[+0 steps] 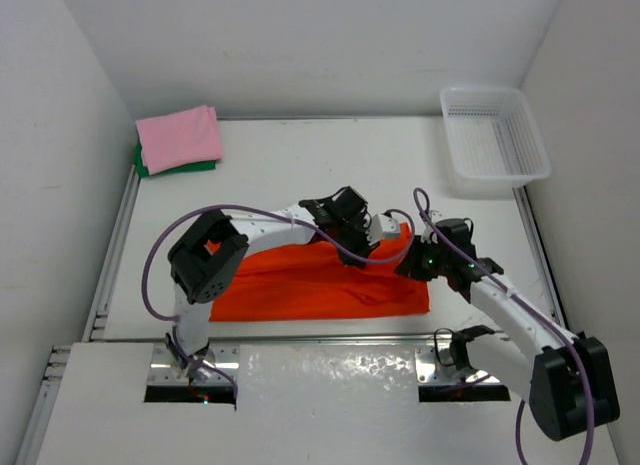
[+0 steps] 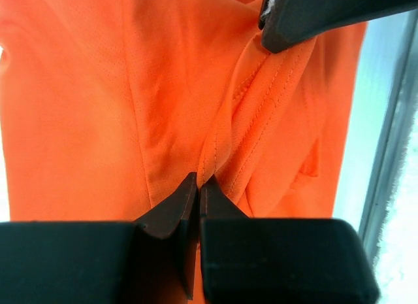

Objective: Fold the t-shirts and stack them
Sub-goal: Fold the other side of the tshirt into a rectangle, then rotate the tshirt 90 degrees

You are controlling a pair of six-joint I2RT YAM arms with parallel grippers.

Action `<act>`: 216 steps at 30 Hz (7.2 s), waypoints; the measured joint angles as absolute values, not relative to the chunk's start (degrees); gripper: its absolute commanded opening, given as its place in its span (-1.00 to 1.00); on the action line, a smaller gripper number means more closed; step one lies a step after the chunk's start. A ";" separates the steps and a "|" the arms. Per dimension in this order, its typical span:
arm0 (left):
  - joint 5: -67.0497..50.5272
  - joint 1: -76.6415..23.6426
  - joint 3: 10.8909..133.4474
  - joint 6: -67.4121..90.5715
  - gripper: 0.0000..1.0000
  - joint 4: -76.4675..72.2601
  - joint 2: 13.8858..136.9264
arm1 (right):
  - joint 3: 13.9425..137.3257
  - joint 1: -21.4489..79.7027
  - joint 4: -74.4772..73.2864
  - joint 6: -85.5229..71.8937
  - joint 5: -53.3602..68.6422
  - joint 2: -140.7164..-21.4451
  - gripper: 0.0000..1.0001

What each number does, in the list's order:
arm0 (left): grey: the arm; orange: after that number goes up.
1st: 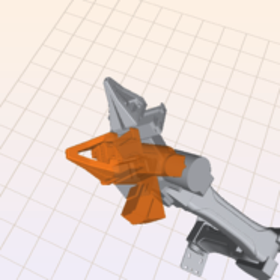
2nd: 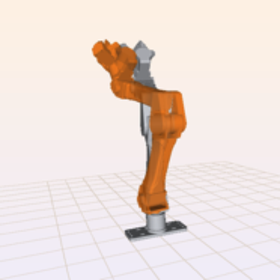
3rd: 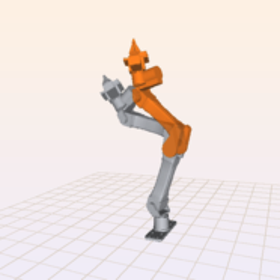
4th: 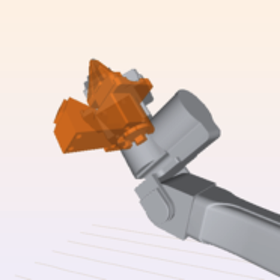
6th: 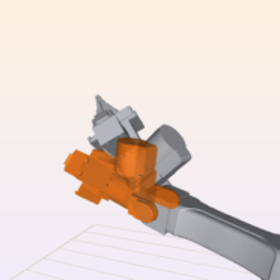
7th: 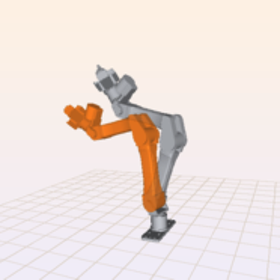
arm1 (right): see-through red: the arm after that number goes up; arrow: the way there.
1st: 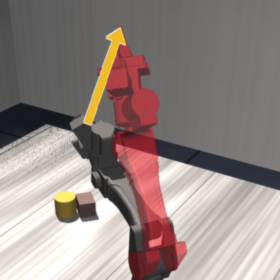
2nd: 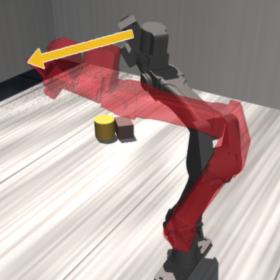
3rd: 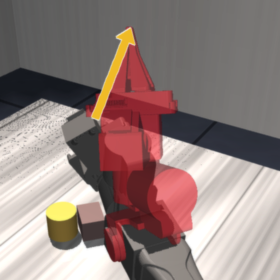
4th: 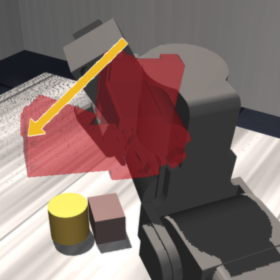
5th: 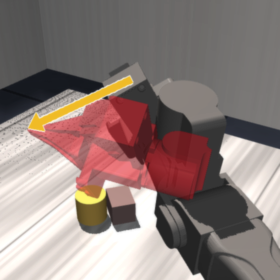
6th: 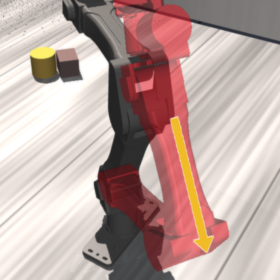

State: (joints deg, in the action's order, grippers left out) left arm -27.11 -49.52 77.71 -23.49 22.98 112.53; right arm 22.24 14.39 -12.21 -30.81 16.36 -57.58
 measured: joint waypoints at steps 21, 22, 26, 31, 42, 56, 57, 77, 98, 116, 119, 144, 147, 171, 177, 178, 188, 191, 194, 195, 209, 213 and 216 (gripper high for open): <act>-33.98 -50.57 74.08 -28.12 -0.21 26.74 109.95 | 16.56 14.57 -15.00 -30.17 21.58 -54.70 -0.56; -34.39 -50.54 74.08 -28.60 -0.15 27.29 109.95 | 16.60 14.55 -15.49 -29.36 22.17 -54.81 -0.47; -35.73 -50.57 74.11 -32.75 -0.04 30.72 109.93 | 17.82 14.55 -19.33 -25.93 24.36 -53.89 -0.42; -38.06 -50.57 75.85 -40.40 -0.03 38.74 109.93 | 20.58 12.01 -19.49 -24.05 29.54 -47.09 -0.67; -41.65 -49.50 80.14 -50.89 -0.02 52.36 109.19 | 20.10 13.19 -4.43 -28.60 32.14 -57.08 -1.00; -35.31 -41.52 74.46 -39.20 -0.04 41.74 104.12 | 12.08 23.97 2.70 -26.24 28.42 -63.07 -1.00; -34.54 -41.69 74.04 -37.52 -0.04 40.23 104.14 | 11.66 24.36 3.01 -26.39 28.27 -62.65 -1.00; -35.29 -54.00 69.41 -27.09 -0.31 22.00 111.13 | 7.75 25.71 5.15 -30.85 21.06 -54.37 -1.00; -33.28 -55.05 71.42 -31.70 -0.03 27.05 108.16 | 8.91 24.12 5.02 -34.54 27.55 -52.97 -1.00; -27.44 -45.15 70.83 -37.12 -0.01 38.59 98.19 | 9.30 24.62 -0.21 -33.19 31.27 -56.05 -0.91; -23.51 -39.99 70.83 -36.51 0.04 39.51 94.96 | 17.78 24.51 -8.03 -31.86 26.83 -52.86 -0.58; -3.62 12.16 48.77 -30.02 0.26 28.62 91.88 | 41.43 9.82 -16.03 -25.23 1.61 -90.32 -0.65; -4.32 13.21 48.29 -29.93 0.26 26.89 91.88 | 47.40 9.82 -16.45 -23.70 1.61 -96.05 -0.71; -20.95 16.91 56.73 -41.23 0.49 44.25 88.38 | 121.49 9.82 -17.98 -21.85 5.85 -144.46 0.31; -21.21 16.93 57.54 -41.06 0.49 44.05 88.23 | 108.66 9.82 -16.21 -22.00 2.85 -126.15 0.24; -20.97 16.93 57.54 -40.60 0.49 43.31 88.38 | 105.10 9.82 -15.66 -22.57 2.26 -122.21 0.17; -18.06 14.28 59.53 -36.53 0.47 34.39 96.99 | 84.36 9.69 -15.57 -33.01 -4.08 -115.85 -0.15; -18.04 13.08 60.47 -35.92 0.47 33.54 97.62 | 85.86 9.47 -18.39 -34.39 -5.32 -121.64 -0.11; -17.98 12.38 60.97 -35.64 0.45 32.42 97.91 | 90.50 9.23 -21.21 -35.40 -6.90 -126.65 -0.36; -17.91 12.29 60.97 -35.62 0.45 32.21 98.06 | 93.41 9.10 -21.12 -35.77 -7.35 -128.11 -0.44; -16.97 -7.84 50.65 -41.36 0.41 25.32 96.01 | 135.68 7.18 -6.94 -42.94 3.73 -159.28 -0.09; -18.52 -12.58 50.61 -42.41 0.41 24.99 95.83 | 134.34 7.27 -1.28 -43.55 4.40 -159.39 0.26; -20.40 -14.41 50.06 -43.48 0.41 25.04 95.31 | 130.23 7.25 -0.60 -41.76 4.91 -156.42 0.51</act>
